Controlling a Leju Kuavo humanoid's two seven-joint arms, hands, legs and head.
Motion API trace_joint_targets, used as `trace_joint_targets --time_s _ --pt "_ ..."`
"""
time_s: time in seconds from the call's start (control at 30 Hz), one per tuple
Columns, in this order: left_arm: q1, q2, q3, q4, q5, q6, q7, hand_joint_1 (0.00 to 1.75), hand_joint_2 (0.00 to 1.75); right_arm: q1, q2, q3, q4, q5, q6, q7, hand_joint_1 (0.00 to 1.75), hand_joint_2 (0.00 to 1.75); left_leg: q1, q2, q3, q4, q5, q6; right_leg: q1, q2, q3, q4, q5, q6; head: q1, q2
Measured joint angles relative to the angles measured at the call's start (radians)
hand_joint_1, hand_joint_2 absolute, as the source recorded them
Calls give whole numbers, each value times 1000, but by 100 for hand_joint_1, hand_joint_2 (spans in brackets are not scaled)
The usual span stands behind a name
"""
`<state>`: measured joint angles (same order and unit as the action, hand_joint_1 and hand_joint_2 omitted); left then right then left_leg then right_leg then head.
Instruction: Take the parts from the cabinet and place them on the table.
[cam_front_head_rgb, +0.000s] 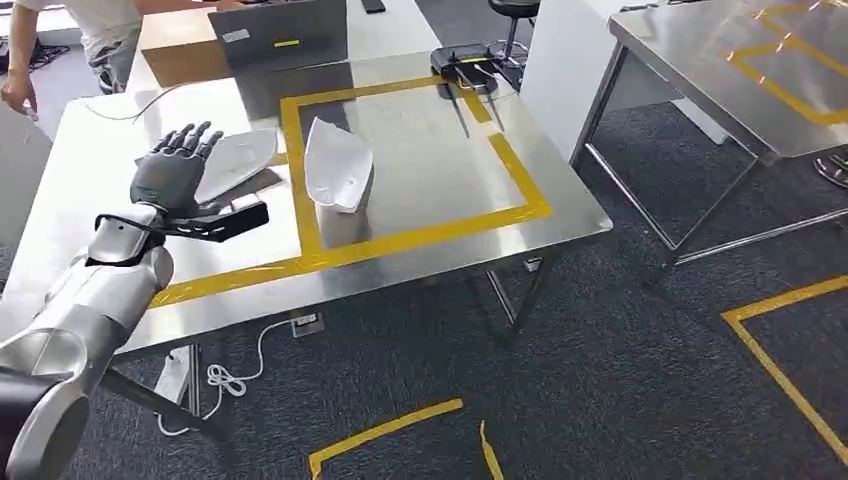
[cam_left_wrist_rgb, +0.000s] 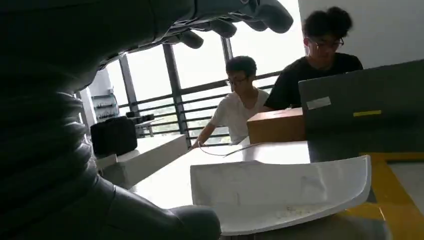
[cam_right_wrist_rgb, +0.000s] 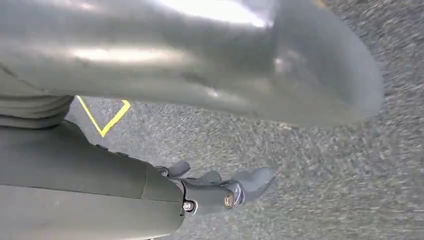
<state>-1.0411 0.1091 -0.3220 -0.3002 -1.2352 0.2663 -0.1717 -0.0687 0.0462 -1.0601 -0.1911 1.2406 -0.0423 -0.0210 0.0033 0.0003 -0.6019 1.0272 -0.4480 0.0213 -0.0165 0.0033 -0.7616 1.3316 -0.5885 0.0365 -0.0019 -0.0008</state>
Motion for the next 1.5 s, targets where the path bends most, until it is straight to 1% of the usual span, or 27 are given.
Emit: trace_joint_targets --time_s 0.03,0.1,0.27,0.3,0.33,0.37,0.43,0.5,0.53,0.57,0.6,0.67,0.7,0.73,0.77,0.87,0.9,1.0,1.03,1.07,1.13,1.2,1.23,1.33,1.4,1.43,1.5 --pt "3 0 0 0 0 0 0 0 175 0 0 0 0 0 0 0 0 0 -2 0 -9 1 6 0 1 0 7 7 5 -3 0 0" --pt "7 0 0 0 0 0 0 0 175 0 0 0 0 0 0 0 0 0 -7 -2 -22 3 16 -1 7 0 98 -120 64 -16 0 0" --pt "7 0 0 0 0 0 0 0 175 -1 0 0 0 0 0 0 0 0 -8 -2 -24 4 19 -1 10 1 133 -174 81 -22 0 0" --pt "6 0 0 -4 0 0 0 0 175 -4 -7 0 0 0 0 0 0 0 -13 0 -31 4 28 -9 20 -1 216 -307 78 -44 -1 0" --pt "7 -5 0 -5 0 4 -10 0 175 -1 -11 0 0 6 -8 19 0 0 -5 0 -34 -6 51 -28 29 -1 202 -310 106 -52 0 0" --pt "7 -5 0 -5 -5 7 -12 0 175 0 -11 0 0 7 -13 26 0 0 -10 -1 -37 -8 55 -35 19 -2 203 -327 121 -60 0 0" --pt "4 -10 -1 -5 -41 12 -8 0 175 -2 -12 0 0 14 -20 37 0 0 -6 -3 -62 46 -17 -44 14 -8 192 -338 142 -72 -2 0" --pt "3 -20 -1 -5 -49 11 -6 0 175 -1 -12 2 0 22 -25 41 0 0 1 -2 -107 195 -115 -56 11 -9 169 -337 158 -72 -3 0" --pt "3 -28 -1 -4 -55 5 -3 0 175 1 -13 3 0 27 -27 43 0 0 4 -2 -124 266 -146 -61 10 -9 157 -336 167 -70 -2 0" --pt "3 -38 -2 -3 -60 2 0 0 175 1 -15 4 0 29 -30 45 0 0 7 -2 -123 294 -144 -65 8 -10 145 -334 175 -68 -3 0" --pt "3 -47 -2 -3 -63 1 0 0 175 1 -17 5 0 32 -32 46 0 0 10 -2 -100 278 -119 -68 6 -10 133 -332 183 -63 -2 0" --pt "-2 -70 -3 -4 -65 3 -1 0 175 1 -21 6 0 31 -36 48 0 0 15 -1 -7 151 -55 -73 -1 -10 111 -323 194 -53 -3 0" --pt "-6 -81 -3 -5 -66 5 -3 0 175 3 -24 6 0 28 -36 52 0 0 18 -1 55 60 -46 -74 -3 -11 102 -316 200 -47 -3 0" --pt "-10 -94 -3 -6 -69 9 -3 0 175 6 -30 6 -1 27 -37 55 0 0 11 -4 98 3 -80 -73 -1 -11 92 -313 206 -37 -4 0" --pt "-10 -106 -3 -8 -70 13 -3 0 175 8 -30 6 -2 27 -39 57 0 0 7 -8 88 2 -74 -56 -2 -12 92 -314 215 -29 0 0" --pt "-6 -138 -3 -6 -78 27 -3 0 175 18 -36 6 -3 27 -46 81 0 0 3 -9 70 0 -57 -30 -5 -10 88 -324 242 -6 -2 0" --pt "-7 -147 -3 -6 -84 32 -3 0 175 22 -37 6 -3 27 -46 91 0 0 9 -4 66 -5 -45 -17 -10 -9 82 -317 228 -2 -1 0" --pt "-7 -166 -4 -6 -93 42 1 0 175 27 -40 6 -3 43 -41 108 0 0 7 -3 26 -6 -13 0 -8 -6 17 -127 62 7 4 0" --pt "-6 -169 -4 -6 -95 42 1 0 175 27 -40 6 -3 48 -40 104 0 0 6 -3 12 -5 -3 1 -7 -5 -4 -51 27 8 4 0" --pt "-4 -171 -4 -6 -95 42 1 0 175 27 -40 6 -3 52 -38 98 0 0 5 -3 -3 -3 7 0 -7 -5 -10 -3 20 8 5 0" --pt "-4 -172 -4 -6 -95 42 0 0 175 27 -43 7 -3 62 -44 71 0 0 5 -3 -32 2 26 -4 -7 -5 45 -43 74 4 5 0" --pt "-5 -172 -4 -6 -95 42 -5 0 175 25 -50 7 -3 61 -55 42 0 0 5 -3 -53 6 43 -10 -6 -5 170 -208 116 -5 5 0" --pt "-5 -174 -4 -9 -94 47 -11 0 175 20 -57 7 -5 61 -55 37 0 0 5 -2 -59 8 49 -16 -3 -4 218 -290 74 -12 5 0" --pt "-7 -181 -4 -11 -93 61 -12 0 175 16 -60 7 -5 58 -54 40 0 0 6 -1 -59 -1 73 -37 11 -3 220 -307 85 -24 10 0" --pt "-5 -180 -4 -10 -93 61 -12 0 175 16 -58 7 -5 57 -52 47 0 0 5 -3 -67 -2 76 -49 -1 -9 211 -319 109 -40 10 0" --pt "-6 -180 -4 -9 -93 61 -12 0 175 14 -57 7 -5 57 -52 51 0 0 5 -3 -82 19 37 -53 -1 -11 200 -319 119 -46 8 0" --pt "-7 -182 -4 -9 -93 61 -13 0 175 14 -55 7 -5 56 -52 53 0 0 7 -3 -122 157 -84 -60 -1 -12 174 -319 140 -56 5 0"
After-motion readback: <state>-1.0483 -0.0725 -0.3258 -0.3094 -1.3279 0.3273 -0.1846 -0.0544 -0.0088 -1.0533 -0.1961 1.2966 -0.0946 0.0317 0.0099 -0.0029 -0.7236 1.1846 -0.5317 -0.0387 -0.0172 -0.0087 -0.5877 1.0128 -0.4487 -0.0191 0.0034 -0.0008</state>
